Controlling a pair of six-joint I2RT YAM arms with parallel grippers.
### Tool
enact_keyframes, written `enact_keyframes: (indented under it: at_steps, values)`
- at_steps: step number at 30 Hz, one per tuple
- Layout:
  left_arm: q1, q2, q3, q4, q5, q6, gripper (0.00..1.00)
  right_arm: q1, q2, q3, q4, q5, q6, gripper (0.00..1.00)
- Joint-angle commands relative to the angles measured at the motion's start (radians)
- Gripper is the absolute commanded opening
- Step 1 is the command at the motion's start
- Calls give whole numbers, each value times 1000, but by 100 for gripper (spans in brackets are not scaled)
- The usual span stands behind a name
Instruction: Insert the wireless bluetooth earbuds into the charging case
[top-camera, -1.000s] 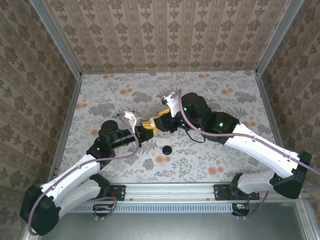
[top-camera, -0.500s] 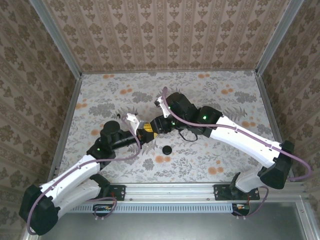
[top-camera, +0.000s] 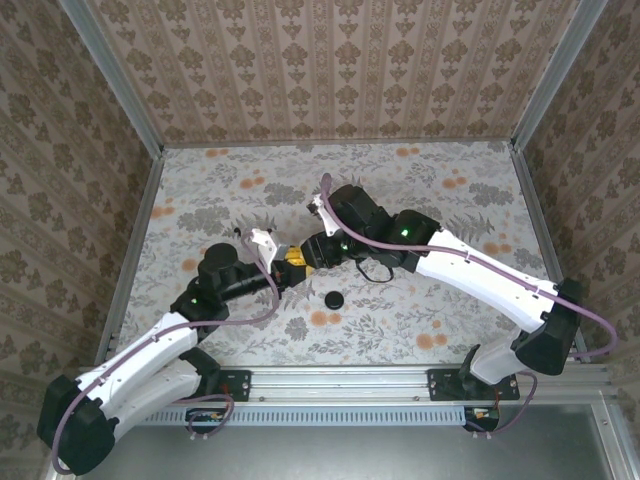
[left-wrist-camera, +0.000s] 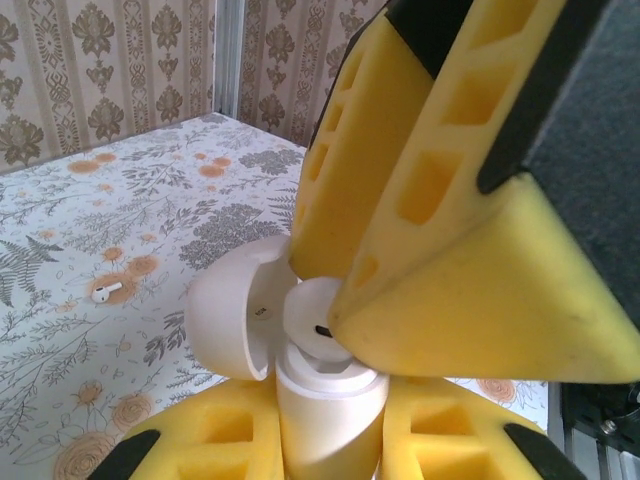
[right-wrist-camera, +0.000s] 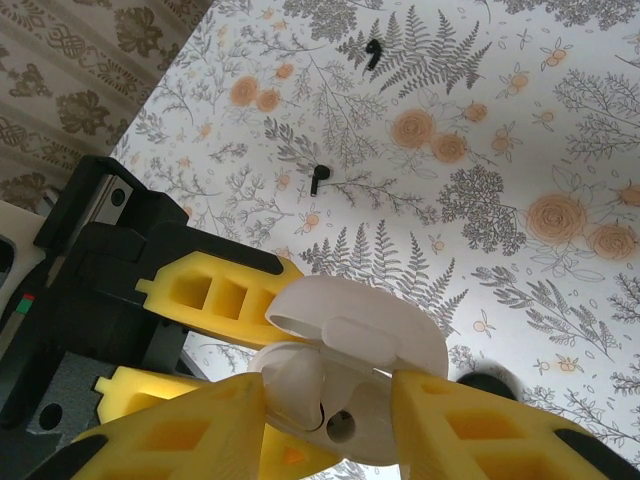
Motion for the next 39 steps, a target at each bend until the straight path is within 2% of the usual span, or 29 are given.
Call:
enact_keyframes:
  at_steps: [1,12,17,22,32,39]
  values:
    - [-12,-11,-3,18,12,29,0,3,14,34,-16,-18,-6,38]
    - [-22,-8,2,11,13,41,0,-1,37,27,3,-39,-12,35]
    - [-22,-3,2,9,12,51,0,-5,43,26,14,-44,-15,24]
    - [-24,-3,-3,10,4,57,0,-8,31,17,32,-43,-13,17]
    - [-23,-12,-24,22,-20,53,0,-18,-65,-48,102,27,5,15]
    - [-24,-11,-29,32,-29,50,0,-18,-78,-67,118,58,11,15]
